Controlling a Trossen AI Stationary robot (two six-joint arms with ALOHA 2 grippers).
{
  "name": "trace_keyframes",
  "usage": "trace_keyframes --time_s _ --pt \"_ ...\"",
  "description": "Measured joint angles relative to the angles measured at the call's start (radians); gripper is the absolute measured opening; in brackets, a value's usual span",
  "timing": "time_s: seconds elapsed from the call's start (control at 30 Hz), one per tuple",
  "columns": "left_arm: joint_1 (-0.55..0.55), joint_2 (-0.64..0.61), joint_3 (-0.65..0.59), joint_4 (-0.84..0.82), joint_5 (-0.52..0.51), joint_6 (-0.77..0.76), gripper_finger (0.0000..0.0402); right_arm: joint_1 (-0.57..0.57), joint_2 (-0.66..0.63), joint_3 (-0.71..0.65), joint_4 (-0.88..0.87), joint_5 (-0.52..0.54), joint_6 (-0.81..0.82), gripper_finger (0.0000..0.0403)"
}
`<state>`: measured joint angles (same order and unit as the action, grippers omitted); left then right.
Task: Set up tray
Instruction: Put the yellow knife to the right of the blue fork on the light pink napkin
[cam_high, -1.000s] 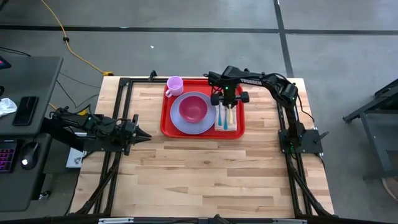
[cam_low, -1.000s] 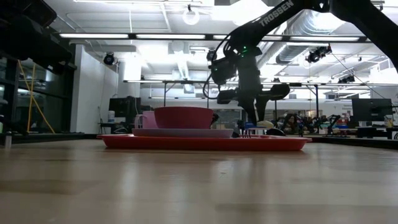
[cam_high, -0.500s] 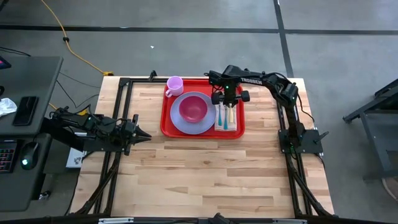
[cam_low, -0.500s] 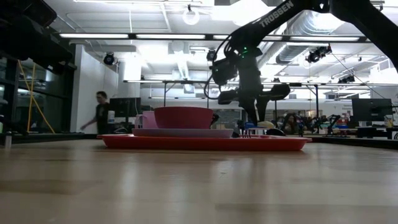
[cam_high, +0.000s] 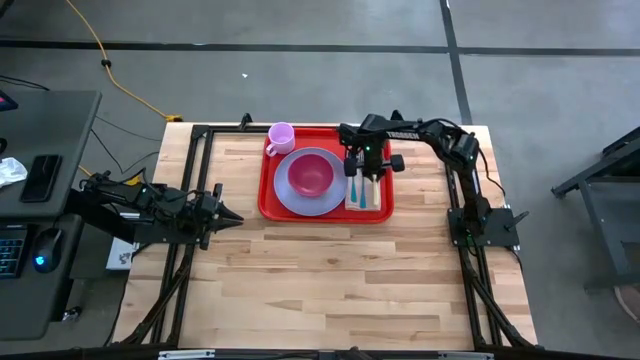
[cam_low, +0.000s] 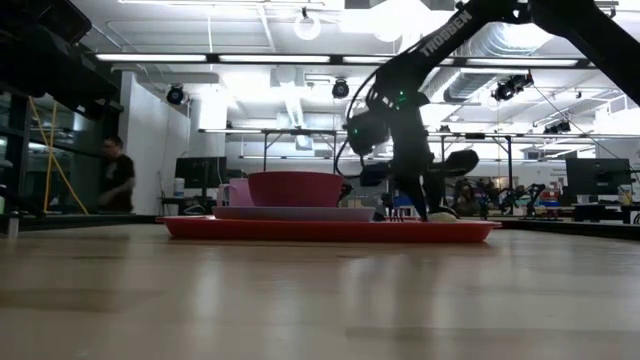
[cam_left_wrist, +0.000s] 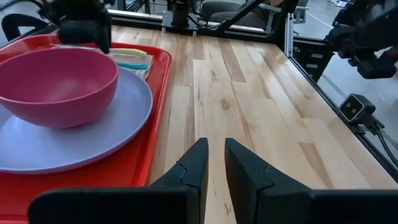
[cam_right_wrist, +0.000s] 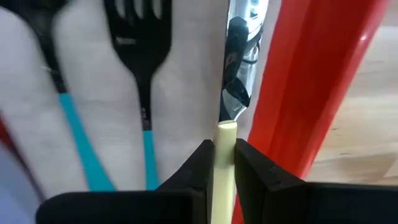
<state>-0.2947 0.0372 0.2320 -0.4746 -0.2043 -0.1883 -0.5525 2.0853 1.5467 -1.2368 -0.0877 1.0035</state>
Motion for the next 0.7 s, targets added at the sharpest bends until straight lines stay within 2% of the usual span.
trace_keyframes --time_s 0.2,0.7 --pt "0.000 0.000 0.000 -0.001 -0.037 0.000 0.0085 0.003 0.000 -0.030 0.032 -0.012 -0.002 0.0036" --pt "0.000 0.000 0.000 0.001 -0.043 0.000 0.0085 -0.010 0.000 -0.031 0.042 -0.072 0.026 0.0043"
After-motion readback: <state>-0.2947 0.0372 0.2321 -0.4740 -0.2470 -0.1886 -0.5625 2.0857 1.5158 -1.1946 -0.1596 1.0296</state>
